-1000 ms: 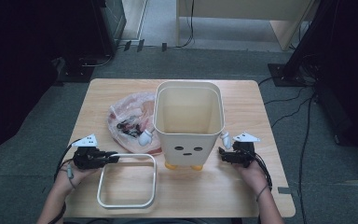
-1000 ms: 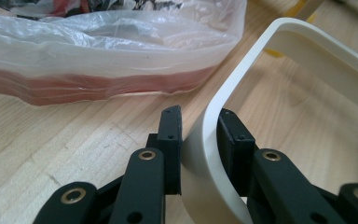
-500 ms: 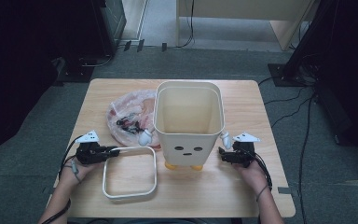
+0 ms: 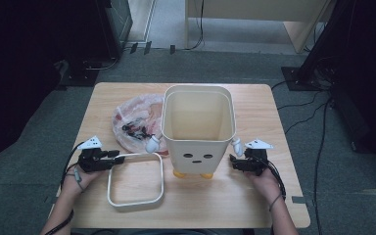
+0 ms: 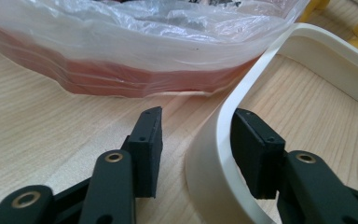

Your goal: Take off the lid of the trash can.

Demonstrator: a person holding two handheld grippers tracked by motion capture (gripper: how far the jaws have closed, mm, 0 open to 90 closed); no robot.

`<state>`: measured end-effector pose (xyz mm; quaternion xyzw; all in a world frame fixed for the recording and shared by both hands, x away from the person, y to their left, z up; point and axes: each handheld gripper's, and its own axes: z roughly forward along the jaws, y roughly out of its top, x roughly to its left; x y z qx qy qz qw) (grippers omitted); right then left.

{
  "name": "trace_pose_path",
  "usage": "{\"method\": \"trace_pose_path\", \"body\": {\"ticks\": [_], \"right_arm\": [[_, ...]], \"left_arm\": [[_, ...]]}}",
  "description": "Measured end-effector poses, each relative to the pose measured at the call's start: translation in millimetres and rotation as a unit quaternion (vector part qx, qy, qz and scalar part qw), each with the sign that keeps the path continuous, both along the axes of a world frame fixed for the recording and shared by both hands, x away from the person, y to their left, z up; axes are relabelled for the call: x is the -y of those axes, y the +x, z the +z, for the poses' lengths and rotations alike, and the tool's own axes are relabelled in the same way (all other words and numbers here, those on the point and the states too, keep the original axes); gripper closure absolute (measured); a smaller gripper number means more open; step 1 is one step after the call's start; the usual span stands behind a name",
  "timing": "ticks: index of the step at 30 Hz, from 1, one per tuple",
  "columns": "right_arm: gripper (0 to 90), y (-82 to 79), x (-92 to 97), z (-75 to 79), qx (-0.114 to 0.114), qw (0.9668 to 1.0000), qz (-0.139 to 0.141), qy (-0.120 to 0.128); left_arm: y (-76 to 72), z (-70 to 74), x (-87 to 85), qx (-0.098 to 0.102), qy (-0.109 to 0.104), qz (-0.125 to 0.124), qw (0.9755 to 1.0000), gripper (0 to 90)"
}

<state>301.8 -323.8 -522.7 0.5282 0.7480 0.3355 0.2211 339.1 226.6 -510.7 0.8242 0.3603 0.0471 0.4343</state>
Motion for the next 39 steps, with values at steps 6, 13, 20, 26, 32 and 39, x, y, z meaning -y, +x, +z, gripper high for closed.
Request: {"method": "trace_pose_path", "body": {"ticks": [6, 13, 20, 26, 32, 39], "right_arm": [[15.1, 0.0, 0.0, -0.1, 0.0, 1.0, 0.0, 0.0], [15.1, 0.0, 0.0, 0.0, 0.0, 1.0, 0.0, 0.0], [15.1, 0.3, -0.1, 0.0, 0.0, 1.0, 0.0, 0.0], [15.0, 0.3, 0.0, -0.1, 0.001, 1.0, 0.0, 0.0], [15.1, 0.4, -0.1, -0.1, 0.0, 1.0, 0.001, 0.0], [15.0, 0.4, -0.2, -0.1, 0.0, 1.0, 0.0, 0.0]], "left_arm": [[-1.5, 7.6, -1.3, 0.016, -0.022, 0.007, 0.9996, 43.5], [-0.7, 11.4, 3.3, 0.037, -0.004, 0.018, 0.9991, 35.9], [6.7, 16.4, 10.2, 0.052, -0.005, 0.024, 0.9984, 34.7], [14.8, 20.2, 15.1, 0.059, -0.004, 0.034, 0.9977, 33.9], [26.1, 27.5, 21.9, 0.069, -0.009, 0.044, 0.9966, 32.0], [38.0, 29.6, 29.4, 0.068, -0.005, 0.047, 0.9966, 31.1]]}}
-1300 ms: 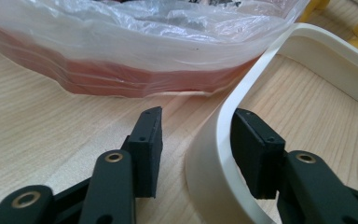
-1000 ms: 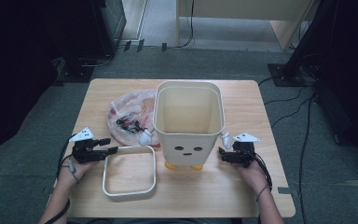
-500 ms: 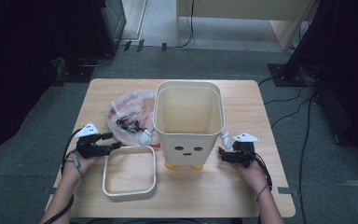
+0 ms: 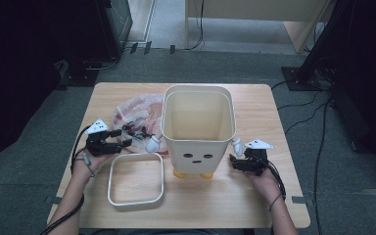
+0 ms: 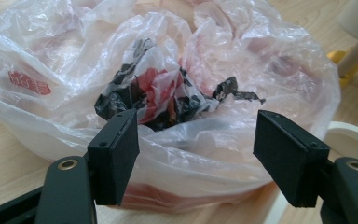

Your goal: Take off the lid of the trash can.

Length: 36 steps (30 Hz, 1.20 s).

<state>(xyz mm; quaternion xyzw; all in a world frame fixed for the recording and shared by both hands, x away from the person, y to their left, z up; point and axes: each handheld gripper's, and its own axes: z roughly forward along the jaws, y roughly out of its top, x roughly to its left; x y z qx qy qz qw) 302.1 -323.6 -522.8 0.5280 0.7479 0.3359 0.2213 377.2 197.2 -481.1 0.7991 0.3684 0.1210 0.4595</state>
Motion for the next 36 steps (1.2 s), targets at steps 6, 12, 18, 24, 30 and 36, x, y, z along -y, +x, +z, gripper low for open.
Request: {"method": "trace_pose_path", "body": {"ticks": [6, 12, 18, 24, 30, 36], "right_arm": [[15.1, 0.0, 0.0, 0.0, 0.0, 1.0, 0.0, 0.0], [15.1, -0.1, -0.1, 0.0, 0.0, 1.0, 0.0, 0.0], [15.1, -0.1, -0.1, 0.0, 0.0, 1.0, 0.0, 0.0], [15.1, 0.0, 0.0, 0.0, 0.0, 1.0, 0.0, 0.0], [15.1, -0.1, 0.0, 0.0, 0.0, 1.0, 0.0, 0.0], [15.1, -0.5, -0.1, -0.1, 0.001, 1.0, 0.0, 0.0]], "left_arm": [[6.7, 5.4, 5.7, 0.012, 0.005, -0.002, 0.9999, 30.5], [17.6, 7.2, 14.9, 0.027, 0.014, -0.009, 0.9995, 30.0], [30.7, 6.4, 22.5, 0.014, 0.015, -0.005, 0.9998, 30.0], [42.0, 7.9, 31.2, 0.02, 0.022, -0.01, 0.9995, 29.7], [55.7, 9.8, 38.4, 0.029, 0.032, -0.017, 0.9989, 28.3], [67.3, -4.2, 34.1, 0.029, 0.042, -0.013, 0.9986, 28.8]]}}
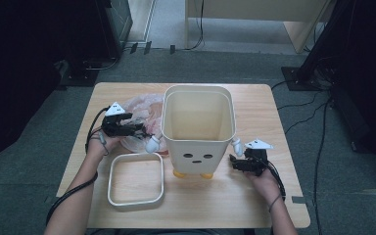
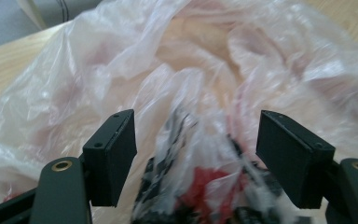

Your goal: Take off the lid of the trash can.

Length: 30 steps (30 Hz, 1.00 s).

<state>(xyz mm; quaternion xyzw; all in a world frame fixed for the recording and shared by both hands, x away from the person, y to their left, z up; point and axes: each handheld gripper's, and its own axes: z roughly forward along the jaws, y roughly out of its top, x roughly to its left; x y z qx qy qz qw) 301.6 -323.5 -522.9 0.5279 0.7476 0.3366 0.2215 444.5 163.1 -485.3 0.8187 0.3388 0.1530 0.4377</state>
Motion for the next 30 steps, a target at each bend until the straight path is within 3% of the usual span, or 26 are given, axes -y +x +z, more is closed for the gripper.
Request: {"method": "trace_pose_path", "body": {"ticks": [4, 12, 20, 22, 25, 28, 30], "right_arm": [[15.1, 0.0, 0.0, 0.0, 0.0, 1.0, 0.0, 0.0], [15.1, -0.1, -0.1, 0.1, -0.001, 1.0, -0.001, 0.0], [15.1, 0.0, 0.0, 0.0, 0.0, 1.0, 0.0, 0.0], [15.1, 0.0, 0.0, 0.0, 0.0, 1.0, 0.0, 0.0], [15.2, 0.0, 0.0, 0.0, 0.0, 1.0, 0.0, 0.0], [15.2, -0.1, 0.0, 0.0, 0.0, 1.0, 0.0, 0.0], [15.2, 0.0, 0.0, 0.0, 0.0, 1.0, 0.0, 0.0]], "left_arm": [[4.0, -6.2, -2.4, -0.006, -0.007, 0.005, 0.9999, 28.7], [9.4, -10.1, 10.6, -0.004, 0.02, -0.009, 0.9998, 28.7], [12.9, -17.8, 16.9, -0.012, 0.017, -0.005, 0.9998, 29.2], [13.2, -20.7, 17.4, -0.016, 0.016, -0.008, 0.9997, 29.6], [13.9, -27.0, 17.7, -0.026, 0.03, -0.012, 0.9991, 29.6], [15.7, -30.2, 16.2, -0.041, 0.026, -0.004, 0.9988, 28.1], [15.8, -30.2, 15.9, -0.041, 0.024, -0.003, 0.9988, 27.5]]}}
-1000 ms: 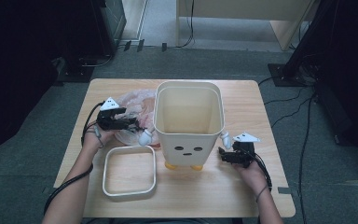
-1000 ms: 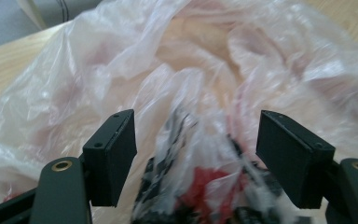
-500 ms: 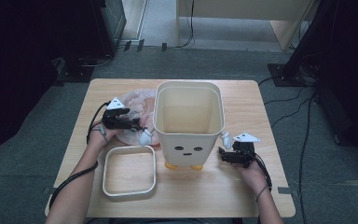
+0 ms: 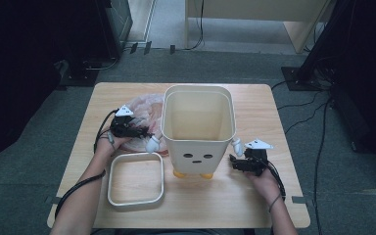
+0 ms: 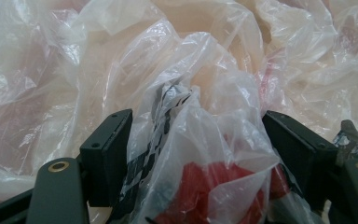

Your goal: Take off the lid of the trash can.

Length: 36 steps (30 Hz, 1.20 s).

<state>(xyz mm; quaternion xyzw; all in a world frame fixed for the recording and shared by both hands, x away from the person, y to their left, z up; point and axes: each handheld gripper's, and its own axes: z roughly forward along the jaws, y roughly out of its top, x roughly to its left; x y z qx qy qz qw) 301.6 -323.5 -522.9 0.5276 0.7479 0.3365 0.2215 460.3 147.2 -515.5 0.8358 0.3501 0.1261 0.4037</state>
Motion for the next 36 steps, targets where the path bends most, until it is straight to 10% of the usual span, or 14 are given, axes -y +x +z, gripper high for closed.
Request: {"method": "trace_pose_path", "body": {"ticks": [9, 17, 23, 25, 36], "right_arm": [[15.2, -0.6, -0.3, 0.1, -0.001, 1.0, 0.001, 0.0], [15.2, -0.8, -0.5, 0.1, -0.001, 1.0, 0.0, 0.001], [15.2, -0.9, -0.5, 0.1, -0.001, 1.0, 0.0, 0.0], [15.2, -0.9, -0.5, 0.1, -0.001, 1.0, 0.0, 0.0], [15.3, -1.5, -1.0, 0.1, 0.0, 1.0, 0.004, 0.0]], "left_arm": [[1.0, -0.6, 1.7, -0.002, 0.013, 0.008, 0.9999, 24.1], [-5.7, 0.0, -4.3, 0.021, 0.022, 0.008, 0.9995, 65.5], [-7.9, 1.0, -11.4, 0.003, 0.006, 0.032, 0.9995, 85.3], [-6.3, 4.6, -13.6, -0.027, -0.016, 0.049, 0.9983, 86.6], [-5.8, 41.9, -27.7, -0.054, -0.067, 0.053, 0.9949, 87.3]]}}
